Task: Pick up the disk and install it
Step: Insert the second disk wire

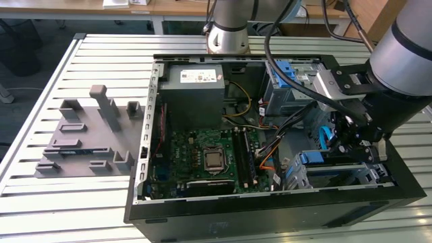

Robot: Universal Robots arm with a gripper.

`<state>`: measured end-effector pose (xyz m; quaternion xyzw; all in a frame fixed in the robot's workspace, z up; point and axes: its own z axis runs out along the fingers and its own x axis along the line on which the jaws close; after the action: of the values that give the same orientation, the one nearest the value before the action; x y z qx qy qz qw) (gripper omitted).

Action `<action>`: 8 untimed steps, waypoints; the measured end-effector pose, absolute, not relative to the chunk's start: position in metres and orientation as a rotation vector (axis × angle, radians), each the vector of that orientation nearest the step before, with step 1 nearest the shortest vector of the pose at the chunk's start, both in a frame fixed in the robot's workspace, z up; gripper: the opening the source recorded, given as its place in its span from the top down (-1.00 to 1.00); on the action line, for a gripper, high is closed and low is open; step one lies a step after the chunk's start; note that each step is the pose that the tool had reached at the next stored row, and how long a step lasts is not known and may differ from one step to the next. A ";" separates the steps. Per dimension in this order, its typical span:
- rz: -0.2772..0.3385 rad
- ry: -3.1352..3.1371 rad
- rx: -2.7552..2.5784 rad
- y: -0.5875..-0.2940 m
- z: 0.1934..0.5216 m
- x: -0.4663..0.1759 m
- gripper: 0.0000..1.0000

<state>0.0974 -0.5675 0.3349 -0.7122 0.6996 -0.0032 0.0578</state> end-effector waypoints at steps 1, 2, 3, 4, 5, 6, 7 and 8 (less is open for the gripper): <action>-0.010 2.120 -2.159 -0.568 0.335 0.097 0.68; -0.010 2.121 -2.159 -0.568 0.335 0.098 0.68; -0.010 2.120 -2.159 -0.568 0.335 0.098 0.68; -0.010 2.120 -2.159 -0.568 0.335 0.098 0.68; -0.010 2.120 -2.159 -0.568 0.335 0.098 0.68; -0.010 2.120 -2.159 -0.568 0.335 0.098 0.68; -0.010 2.120 -2.159 -0.569 0.335 0.098 0.68; -0.010 2.120 -2.159 -0.569 0.335 0.098 0.68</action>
<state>0.0977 -0.5691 0.3347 -0.7122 0.6996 -0.0032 0.0578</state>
